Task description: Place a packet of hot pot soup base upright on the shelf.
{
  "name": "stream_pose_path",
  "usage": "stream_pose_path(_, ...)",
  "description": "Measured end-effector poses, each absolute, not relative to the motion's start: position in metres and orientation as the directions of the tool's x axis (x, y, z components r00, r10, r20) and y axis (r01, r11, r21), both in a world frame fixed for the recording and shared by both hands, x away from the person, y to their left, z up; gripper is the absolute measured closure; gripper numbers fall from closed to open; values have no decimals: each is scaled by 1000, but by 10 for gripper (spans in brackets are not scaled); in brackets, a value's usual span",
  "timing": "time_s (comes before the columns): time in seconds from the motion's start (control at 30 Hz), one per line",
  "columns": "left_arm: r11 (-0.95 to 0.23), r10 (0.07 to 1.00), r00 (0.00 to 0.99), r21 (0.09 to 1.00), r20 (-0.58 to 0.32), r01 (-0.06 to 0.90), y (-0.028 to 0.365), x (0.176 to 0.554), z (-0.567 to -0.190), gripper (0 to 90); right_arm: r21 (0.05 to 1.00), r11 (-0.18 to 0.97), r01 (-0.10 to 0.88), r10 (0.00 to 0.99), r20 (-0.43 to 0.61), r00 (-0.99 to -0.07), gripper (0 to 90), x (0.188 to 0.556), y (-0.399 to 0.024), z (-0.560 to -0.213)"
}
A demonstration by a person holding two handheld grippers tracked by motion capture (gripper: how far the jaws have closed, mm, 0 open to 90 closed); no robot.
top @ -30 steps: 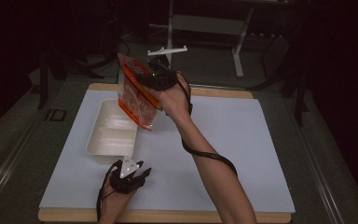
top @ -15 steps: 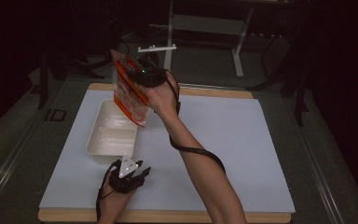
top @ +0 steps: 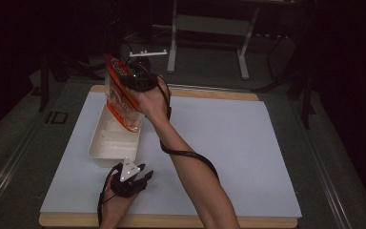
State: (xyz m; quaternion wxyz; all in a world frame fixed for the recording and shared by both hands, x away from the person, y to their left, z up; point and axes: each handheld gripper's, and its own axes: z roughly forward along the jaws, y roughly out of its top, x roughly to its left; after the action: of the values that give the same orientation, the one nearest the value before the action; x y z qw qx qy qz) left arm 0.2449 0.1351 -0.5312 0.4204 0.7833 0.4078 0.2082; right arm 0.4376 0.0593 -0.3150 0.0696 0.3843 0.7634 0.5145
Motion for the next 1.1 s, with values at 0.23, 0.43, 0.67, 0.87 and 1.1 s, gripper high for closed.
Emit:
stream_pose_path(0.23,-312,815,579,829,-18,464,136,245,-531,581,821,240,518,673,244,-698,900,438,69,-324)
stream_pose_path(0.43,-306,816,577,829,-24,467,137,245,-531,581,807,268,526,678,230,-698,900,445,73,-328)
stream_pose_path(0.67,-304,815,579,829,-31,470,136,246,-532,581,764,310,565,665,251,-703,900,456,86,-338)
stream_pose_path(0.87,-294,817,575,830,-38,473,138,248,-531,581,726,343,597,673,253,-695,900,467,99,-356)
stream_pose_path(1.1,-288,818,574,832,-44,474,138,248,-531,581,715,389,580,687,194,-700,900,471,111,-363)
